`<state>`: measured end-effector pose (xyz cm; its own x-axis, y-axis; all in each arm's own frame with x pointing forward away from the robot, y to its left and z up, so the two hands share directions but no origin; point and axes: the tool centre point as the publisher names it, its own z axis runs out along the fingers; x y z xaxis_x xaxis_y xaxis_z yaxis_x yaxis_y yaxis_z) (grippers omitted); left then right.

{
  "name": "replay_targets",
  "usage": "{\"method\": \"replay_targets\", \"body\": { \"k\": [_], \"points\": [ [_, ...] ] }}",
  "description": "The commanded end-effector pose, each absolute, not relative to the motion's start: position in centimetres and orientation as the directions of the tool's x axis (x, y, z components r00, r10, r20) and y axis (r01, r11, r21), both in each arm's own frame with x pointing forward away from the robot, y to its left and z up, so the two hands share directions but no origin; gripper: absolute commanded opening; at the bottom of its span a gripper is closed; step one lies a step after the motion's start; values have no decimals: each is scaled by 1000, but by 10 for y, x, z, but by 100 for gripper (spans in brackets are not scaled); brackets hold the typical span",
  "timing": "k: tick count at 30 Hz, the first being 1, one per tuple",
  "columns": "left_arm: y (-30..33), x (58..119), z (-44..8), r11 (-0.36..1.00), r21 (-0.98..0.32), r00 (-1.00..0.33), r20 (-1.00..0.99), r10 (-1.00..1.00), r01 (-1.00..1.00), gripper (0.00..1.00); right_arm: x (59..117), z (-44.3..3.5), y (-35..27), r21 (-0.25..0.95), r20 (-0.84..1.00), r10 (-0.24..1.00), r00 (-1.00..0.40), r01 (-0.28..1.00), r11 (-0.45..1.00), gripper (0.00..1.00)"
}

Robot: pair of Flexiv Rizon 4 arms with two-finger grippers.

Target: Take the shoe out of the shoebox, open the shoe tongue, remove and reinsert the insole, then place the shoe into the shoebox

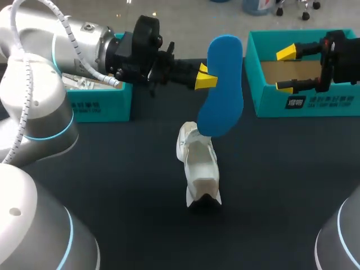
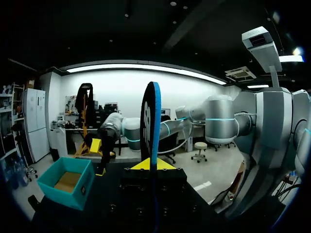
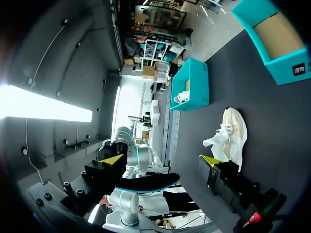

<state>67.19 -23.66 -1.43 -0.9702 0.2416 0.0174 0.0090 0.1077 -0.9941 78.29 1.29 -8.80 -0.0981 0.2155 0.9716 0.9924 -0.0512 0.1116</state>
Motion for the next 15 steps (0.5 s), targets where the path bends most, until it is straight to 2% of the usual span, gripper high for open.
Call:
{"method": "replay_targets", "body": {
  "k": [1,5,8,10,13,15],
  "points": [
    [-238,671,-15,110,-994,-971,17,240,10,0,784,-88,14,110,971,216,-97,993,-51,100],
    [-238,671,-15,110,-994,-971,17,240,10,0,784,-88,14,110,971,216,-97,993,-51,100],
    [-234,679,-25,197,-941,-947,-230,222,275,0,784,-88,14,110,971,216,-97,993,-51,100],
    [-233,684,-27,169,-915,-922,-332,198,365,0,784,-88,14,110,971,216,-97,993,-51,100],
    [-230,690,-30,197,-764,-788,-584,194,615,0,784,-88,14,110,971,216,-97,993,-51,100],
    [-228,695,-34,237,-601,-644,-732,222,764,0,784,-88,14,110,971,216,-97,993,-51,100]
  ]
}}
